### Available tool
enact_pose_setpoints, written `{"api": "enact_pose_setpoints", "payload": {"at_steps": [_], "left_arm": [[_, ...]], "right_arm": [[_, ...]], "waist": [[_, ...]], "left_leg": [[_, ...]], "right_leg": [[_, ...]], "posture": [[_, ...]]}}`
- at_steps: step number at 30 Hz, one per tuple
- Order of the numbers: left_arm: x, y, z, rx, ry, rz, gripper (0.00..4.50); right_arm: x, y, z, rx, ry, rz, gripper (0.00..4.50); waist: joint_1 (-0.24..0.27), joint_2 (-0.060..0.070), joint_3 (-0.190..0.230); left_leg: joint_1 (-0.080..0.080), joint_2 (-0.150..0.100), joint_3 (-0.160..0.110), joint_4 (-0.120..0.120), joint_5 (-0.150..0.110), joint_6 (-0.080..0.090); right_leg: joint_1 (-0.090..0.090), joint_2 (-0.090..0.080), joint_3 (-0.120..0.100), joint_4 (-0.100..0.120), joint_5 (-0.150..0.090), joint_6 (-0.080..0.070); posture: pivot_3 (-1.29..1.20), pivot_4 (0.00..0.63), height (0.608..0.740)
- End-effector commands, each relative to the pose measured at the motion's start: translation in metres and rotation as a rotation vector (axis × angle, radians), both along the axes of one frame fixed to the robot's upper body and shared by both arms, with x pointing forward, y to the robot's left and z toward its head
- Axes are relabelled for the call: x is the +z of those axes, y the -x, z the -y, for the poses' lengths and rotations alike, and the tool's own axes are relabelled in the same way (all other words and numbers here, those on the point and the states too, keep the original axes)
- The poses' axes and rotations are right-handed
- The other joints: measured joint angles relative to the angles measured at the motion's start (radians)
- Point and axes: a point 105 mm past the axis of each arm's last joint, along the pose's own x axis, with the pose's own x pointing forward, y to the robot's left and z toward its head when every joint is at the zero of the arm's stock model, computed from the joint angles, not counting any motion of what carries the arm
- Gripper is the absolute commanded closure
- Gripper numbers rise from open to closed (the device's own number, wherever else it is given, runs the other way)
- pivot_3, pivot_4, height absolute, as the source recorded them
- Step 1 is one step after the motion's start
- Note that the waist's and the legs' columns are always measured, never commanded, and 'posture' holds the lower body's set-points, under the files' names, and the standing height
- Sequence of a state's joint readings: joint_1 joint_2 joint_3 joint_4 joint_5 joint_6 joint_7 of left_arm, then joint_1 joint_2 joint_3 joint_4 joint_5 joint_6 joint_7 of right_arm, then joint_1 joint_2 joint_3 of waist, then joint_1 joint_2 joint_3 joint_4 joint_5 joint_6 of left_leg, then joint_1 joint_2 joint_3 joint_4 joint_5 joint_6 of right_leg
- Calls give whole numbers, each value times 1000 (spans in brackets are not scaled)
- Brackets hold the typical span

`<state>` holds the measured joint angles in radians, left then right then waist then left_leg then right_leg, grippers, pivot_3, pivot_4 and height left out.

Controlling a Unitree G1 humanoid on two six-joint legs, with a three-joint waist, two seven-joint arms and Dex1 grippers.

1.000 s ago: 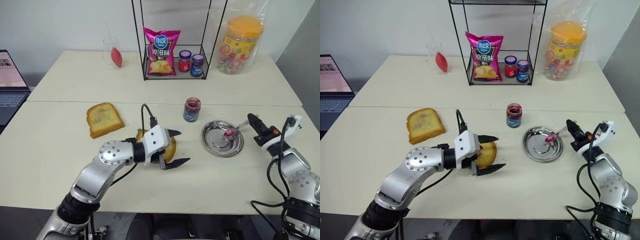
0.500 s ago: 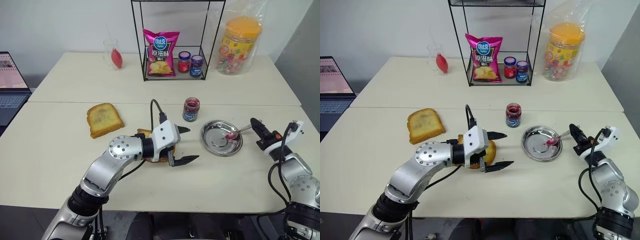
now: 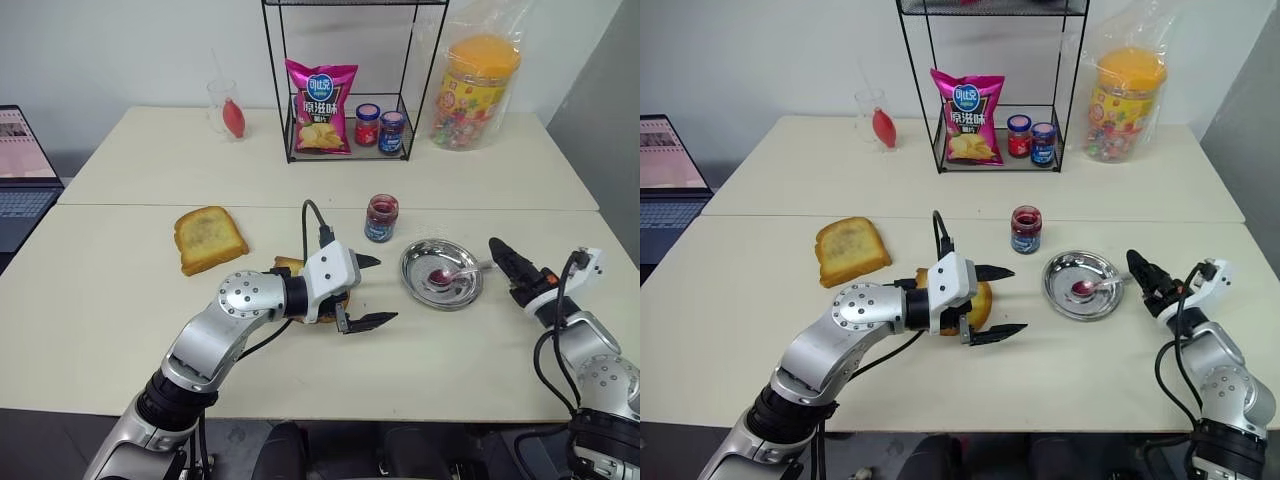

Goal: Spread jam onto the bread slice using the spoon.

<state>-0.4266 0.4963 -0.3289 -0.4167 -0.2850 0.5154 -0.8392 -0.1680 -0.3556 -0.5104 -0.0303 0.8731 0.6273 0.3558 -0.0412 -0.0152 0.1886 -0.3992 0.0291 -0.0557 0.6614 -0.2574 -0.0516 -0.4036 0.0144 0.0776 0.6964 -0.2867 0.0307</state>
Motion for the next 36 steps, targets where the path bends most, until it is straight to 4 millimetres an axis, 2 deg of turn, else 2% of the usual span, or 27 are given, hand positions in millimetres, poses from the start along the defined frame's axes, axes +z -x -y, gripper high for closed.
{"api": "enact_pose_setpoints", "payload": {"at_steps": [1,4,7,9,13,18,20,22,27,31,33,36], "left_arm": [[11,0,1,-9,21,46,0],[11,-1,1,-7,20,47,0],[15,-8,-6,34,30,75,0],[18,-16,-14,78,36,109,0],[27,-37,-58,222,-13,225,0],[38,-49,-122,381,-92,310,0],[44,-44,-147,440,-80,287,0],[47,-36,-163,475,-59,249,0],[27,-10,-209,646,-239,205,0],[14,19,-206,580,-238,94,0],[12,26,-205,579,-225,69,0],[13,29,-201,577,-201,52,0]], "right_arm": [[12,2,2,-2,68,52,19],[12,1,6,-33,122,62,19],[24,-4,27,-186,215,126,19],[33,-5,29,-206,244,161,19],[56,-5,14,-113,353,239,19],[79,1,-17,93,493,308,19],[80,8,-33,240,575,309,19],[78,14,-40,336,652,286,19],[75,29,-40,538,791,243,19],[67,46,-45,722,838,189,19],[60,54,-45,794,856,149,19],[57,55,-44,809,875,140,19]], "waist": [[0,0,0],[0,0,0],[0,0,0],[0,0,0],[-5,0,0],[-18,0,0],[-16,0,0],[-16,0,0],[-15,-1,1],[-13,-3,2],[-7,-4,1],[1,-4,1]], "left_leg": [[0,0,0,0,0,0],[0,0,1,0,0,0],[0,0,3,0,0,0],[1,0,4,0,0,0],[2,0,7,0,0,0],[3,0,10,-1,0,1],[3,0,10,0,0,1],[2,1,11,0,0,1],[1,1,11,-1,0,1],[0,1,14,-2,0,1],[0,2,14,-1,0,1],[0,1,15,0,0,1]], "right_leg": [[0,0,0,0,-1,2],[0,0,2,0,-1,3],[0,0,3,0,-1,4],[0,0,5,0,-1,4],[-1,1,9,0,0,6],[-2,1,12,0,0,6],[-2,1,12,-1,0,6],[-2,1,13,-2,1,7],[-1,0,12,-7,1,8],[-1,-1,15,-12,3,11],[-1,-1,14,-14,4,12],[0,-1,16,-14,5,14]], "posture": [[0,150,740],[0,150,740],[0,150,740],[0,150,740],[0,150,740],[0,150,740],[0,150,740],[0,150,740],[0,150,740],[0,150,740],[0,150,740],[0,150,740]]}}
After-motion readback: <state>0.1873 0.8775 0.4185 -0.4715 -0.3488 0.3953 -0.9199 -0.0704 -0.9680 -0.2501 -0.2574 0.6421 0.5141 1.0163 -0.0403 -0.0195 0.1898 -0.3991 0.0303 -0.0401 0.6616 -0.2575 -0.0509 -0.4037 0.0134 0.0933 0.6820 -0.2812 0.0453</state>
